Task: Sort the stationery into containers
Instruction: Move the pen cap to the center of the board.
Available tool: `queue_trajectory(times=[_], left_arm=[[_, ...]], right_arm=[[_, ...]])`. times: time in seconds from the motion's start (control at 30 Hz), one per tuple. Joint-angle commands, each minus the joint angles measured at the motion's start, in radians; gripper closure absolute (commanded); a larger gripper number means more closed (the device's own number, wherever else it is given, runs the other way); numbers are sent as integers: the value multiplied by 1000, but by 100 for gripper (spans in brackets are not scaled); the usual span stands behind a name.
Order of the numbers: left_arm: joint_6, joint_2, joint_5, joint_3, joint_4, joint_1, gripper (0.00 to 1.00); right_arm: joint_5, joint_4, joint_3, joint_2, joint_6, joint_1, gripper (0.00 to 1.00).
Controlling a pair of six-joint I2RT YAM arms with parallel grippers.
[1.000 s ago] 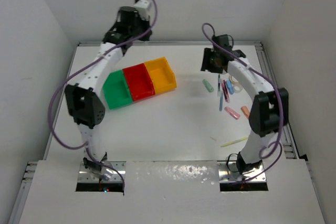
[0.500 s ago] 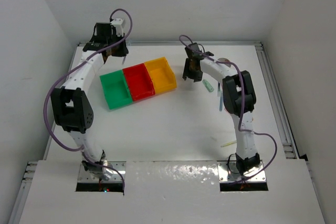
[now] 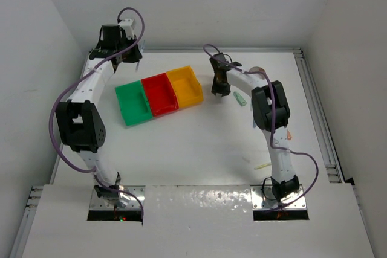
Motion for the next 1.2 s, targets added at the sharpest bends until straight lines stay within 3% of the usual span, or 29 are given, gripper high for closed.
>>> queue_trajectory(times=[0.0, 0.17, 0.27, 0.33, 0.47, 0.53, 0.8, 0.9, 0.97, 1.17], left_arm=[[-8, 13, 18, 35, 46, -2, 100], [4, 22, 19, 41, 48, -2, 100], [35, 27, 25, 39, 49, -2, 100], [58, 30, 33, 39, 54, -2, 100], [209, 34, 90, 38, 55, -5, 100], [301, 39, 80, 38, 58, -14, 100], [334, 48, 50, 50, 74, -26, 100], [348, 45, 47, 50, 74, -28, 100], [355, 42, 38, 50, 75, -28, 100], [354, 42, 42, 44, 81, -28, 100]], right_arm=[[33, 3, 19, -8, 9, -2, 66], [33, 3, 6, 3, 6, -7, 80], [28, 0, -1, 3, -26, -19, 95], [-4, 10, -18, -7, -51, -28, 100], [-186, 114, -121, -80, -198, -65, 100], [-191, 132, -136, -117, -252, -70, 100], [-285, 111, -141, -123, -420, -87, 100], [-301, 34, -171, -143, -630, -62, 100], [-283, -39, -226, -172, -866, -35, 100], [-211, -33, -447, -273, -1117, 1, 100]])
